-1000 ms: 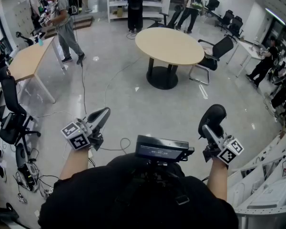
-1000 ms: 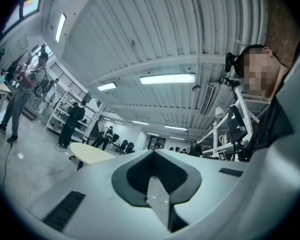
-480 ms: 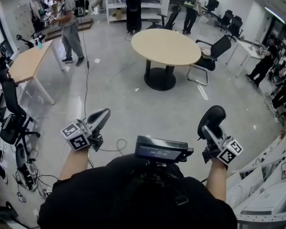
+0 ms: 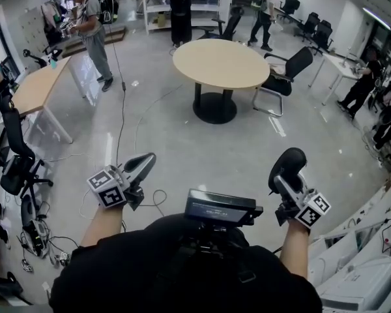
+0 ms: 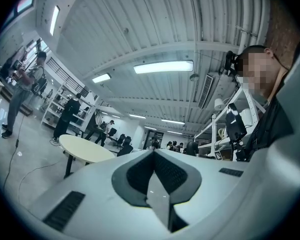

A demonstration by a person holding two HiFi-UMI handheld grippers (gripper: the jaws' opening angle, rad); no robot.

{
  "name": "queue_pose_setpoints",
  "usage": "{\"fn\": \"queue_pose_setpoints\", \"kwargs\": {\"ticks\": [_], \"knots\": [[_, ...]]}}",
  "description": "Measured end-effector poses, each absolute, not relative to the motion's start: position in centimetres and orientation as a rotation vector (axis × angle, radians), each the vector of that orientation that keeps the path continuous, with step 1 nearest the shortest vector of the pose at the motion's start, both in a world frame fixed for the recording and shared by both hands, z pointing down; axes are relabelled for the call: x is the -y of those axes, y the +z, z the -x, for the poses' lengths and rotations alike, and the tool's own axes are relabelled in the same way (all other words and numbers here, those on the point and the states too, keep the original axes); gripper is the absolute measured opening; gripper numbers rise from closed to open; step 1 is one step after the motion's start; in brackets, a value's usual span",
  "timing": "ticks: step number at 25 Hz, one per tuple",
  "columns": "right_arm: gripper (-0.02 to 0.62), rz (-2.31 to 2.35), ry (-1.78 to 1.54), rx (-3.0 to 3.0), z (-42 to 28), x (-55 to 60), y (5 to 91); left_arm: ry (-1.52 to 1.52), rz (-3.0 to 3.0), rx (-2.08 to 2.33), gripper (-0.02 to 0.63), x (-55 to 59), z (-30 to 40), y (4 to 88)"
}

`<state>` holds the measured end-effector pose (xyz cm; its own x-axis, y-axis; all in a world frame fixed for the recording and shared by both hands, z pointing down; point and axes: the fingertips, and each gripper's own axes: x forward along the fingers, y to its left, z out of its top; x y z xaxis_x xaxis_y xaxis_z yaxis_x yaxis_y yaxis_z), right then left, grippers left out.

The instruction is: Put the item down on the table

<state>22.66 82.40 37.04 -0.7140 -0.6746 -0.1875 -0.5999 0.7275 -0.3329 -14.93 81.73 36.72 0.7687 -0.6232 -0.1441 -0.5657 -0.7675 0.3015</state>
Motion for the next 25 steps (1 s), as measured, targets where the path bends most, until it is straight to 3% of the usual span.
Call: {"fn": "queue_pose_setpoints", "kwargs": {"ticks": [12, 25], "knots": [[0.267, 1.079, -0.411, -2.613, -23.9, -78.3, 38.9, -0.338, -2.698, 0.817, 0.001, -75.1, 13.0, 38.6], [0.267, 1.203, -0.306, -2.593, -12.7, -62.6, 34.2, -0.401, -2.742, 0.670, 0.000, -55.6, 23.8, 36.4]]}}
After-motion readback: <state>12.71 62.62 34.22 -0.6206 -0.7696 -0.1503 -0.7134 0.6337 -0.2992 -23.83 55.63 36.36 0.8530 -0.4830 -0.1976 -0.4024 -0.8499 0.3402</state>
